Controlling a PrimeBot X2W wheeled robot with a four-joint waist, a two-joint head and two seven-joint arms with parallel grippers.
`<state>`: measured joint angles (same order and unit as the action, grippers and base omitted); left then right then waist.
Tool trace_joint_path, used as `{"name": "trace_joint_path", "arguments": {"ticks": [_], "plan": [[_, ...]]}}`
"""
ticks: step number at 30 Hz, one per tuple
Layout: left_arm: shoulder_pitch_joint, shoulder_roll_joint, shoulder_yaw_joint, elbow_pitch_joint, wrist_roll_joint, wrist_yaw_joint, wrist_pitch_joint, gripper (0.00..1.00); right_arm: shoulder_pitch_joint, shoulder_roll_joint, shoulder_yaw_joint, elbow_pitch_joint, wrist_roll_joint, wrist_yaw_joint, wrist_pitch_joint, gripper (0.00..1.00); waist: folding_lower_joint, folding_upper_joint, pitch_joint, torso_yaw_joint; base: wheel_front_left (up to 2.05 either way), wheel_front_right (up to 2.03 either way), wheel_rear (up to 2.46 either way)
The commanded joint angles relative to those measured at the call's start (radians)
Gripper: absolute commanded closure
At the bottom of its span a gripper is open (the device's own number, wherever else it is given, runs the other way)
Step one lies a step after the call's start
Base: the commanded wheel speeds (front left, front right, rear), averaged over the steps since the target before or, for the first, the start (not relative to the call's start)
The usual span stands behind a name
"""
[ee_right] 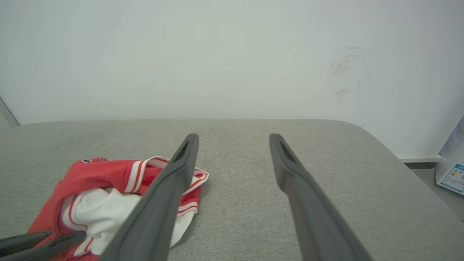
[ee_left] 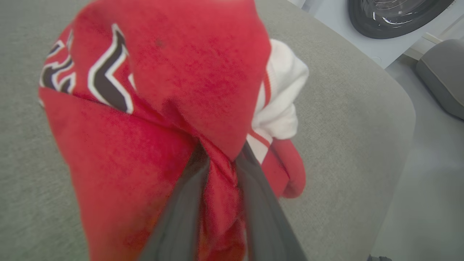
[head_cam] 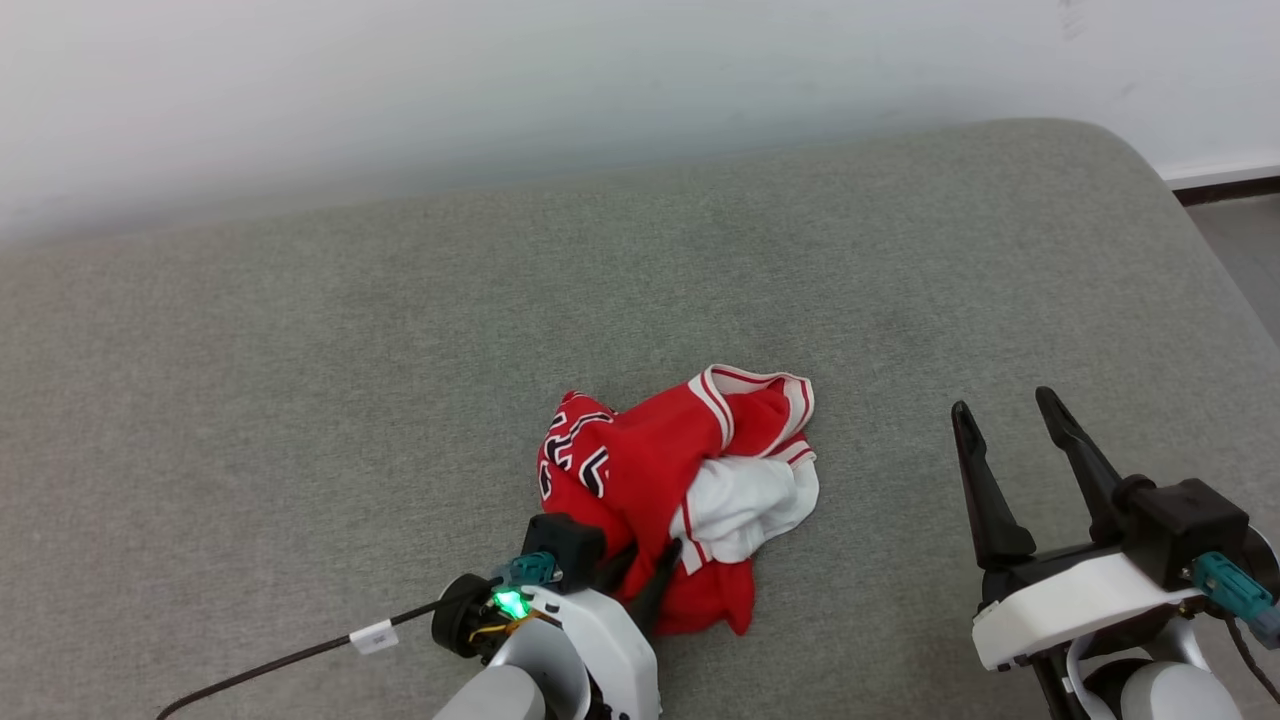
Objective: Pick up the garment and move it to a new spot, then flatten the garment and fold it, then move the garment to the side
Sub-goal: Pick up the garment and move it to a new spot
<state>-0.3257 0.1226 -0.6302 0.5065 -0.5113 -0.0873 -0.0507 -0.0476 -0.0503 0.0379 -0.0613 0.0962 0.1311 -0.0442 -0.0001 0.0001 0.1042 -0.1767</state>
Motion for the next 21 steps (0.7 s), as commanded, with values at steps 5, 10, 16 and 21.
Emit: {"name": "trace_joint_path", "arguments": {"ticks": [5, 10, 16, 21], "plan": [[0.005, -0.003, 0.007, -0.044, 0.01, 0.011, -0.061, 0.0, -0.017, 0.0, 0.0, 0.019, 0.011, -0.001, -0.015, 0.0, 0.0001, -0.0001, 0.0, 0.028, 0.0, 0.0, 0.0], [-0.013, 0.004, 0.025, -0.135, 0.038, 0.049, -0.139, 0.0, -0.002, 0.0, -0.008, 0.041, 0.009, -0.001, -0.014, 0.0, 0.0001, -0.0001, -0.036, 0.064, 0.0, 0.0, 0.0], [-0.003, 0.033, 0.101, -0.239, 0.07, 0.14, -0.194, 0.0, 0.015, 0.0, -0.03, 0.052, 0.005, -0.001, -0.008, 0.0, 0.0001, -0.0001, -0.07, 0.104, 0.0, 0.0, 0.0], [0.07, 0.127, 0.247, -0.291, 0.084, 0.258, -0.211, 0.0, 0.04, 0.0, -0.055, 0.059, 0.006, -0.001, 0.0, 0.0, 0.0001, -0.0001, -0.088, 0.127, 0.0, 0.0, 0.0]]}}
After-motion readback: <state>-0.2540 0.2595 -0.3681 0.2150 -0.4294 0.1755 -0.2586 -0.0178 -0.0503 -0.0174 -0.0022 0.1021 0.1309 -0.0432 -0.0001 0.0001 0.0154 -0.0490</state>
